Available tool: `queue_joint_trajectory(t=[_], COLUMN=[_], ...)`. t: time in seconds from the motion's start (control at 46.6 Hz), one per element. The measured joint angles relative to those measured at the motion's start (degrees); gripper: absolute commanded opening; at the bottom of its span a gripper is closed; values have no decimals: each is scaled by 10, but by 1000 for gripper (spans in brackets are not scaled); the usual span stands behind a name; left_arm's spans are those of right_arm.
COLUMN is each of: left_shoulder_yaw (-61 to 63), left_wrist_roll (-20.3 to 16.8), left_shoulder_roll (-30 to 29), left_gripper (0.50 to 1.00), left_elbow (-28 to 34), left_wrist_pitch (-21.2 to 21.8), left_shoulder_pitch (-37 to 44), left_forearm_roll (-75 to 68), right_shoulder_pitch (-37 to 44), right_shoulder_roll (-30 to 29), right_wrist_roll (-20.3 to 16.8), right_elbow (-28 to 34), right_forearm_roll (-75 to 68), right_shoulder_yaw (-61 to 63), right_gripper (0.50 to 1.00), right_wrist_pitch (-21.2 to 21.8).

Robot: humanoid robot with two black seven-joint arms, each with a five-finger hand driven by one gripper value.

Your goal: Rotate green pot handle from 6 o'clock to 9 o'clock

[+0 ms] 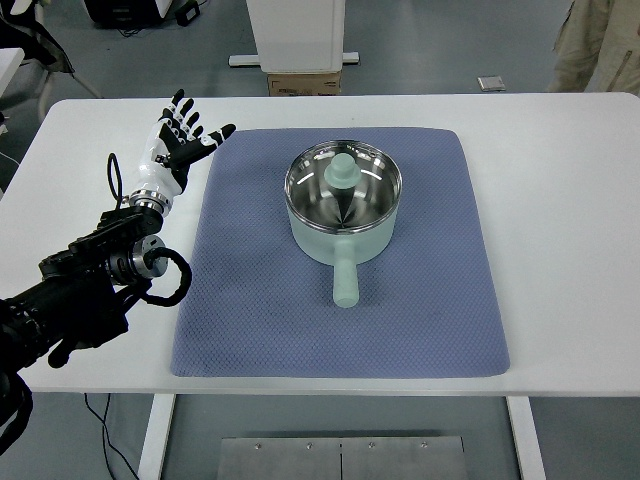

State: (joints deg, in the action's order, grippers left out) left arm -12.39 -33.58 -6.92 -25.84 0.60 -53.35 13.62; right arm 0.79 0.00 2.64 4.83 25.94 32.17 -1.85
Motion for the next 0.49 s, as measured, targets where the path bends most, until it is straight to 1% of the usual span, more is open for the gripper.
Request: queue_joint_trajectory(t=[0.494], left_shoulder_yaw=[0], left_wrist_roll=[0], left_shoulder_roll=[-2], left_gripper=[1000], left_elbow=[0], left_wrist_pitch=[0], left_shoulder_pitch=[-3], left_forearm_roll=[-1], right_shoulder_pitch=[0], right_shoulder_roll=[0], right_wrist_roll=[0], right_elbow=[0], right_forearm_roll=[0], right_shoulder_yaw=[0], right_gripper=[1000], right_wrist_pitch=[0])
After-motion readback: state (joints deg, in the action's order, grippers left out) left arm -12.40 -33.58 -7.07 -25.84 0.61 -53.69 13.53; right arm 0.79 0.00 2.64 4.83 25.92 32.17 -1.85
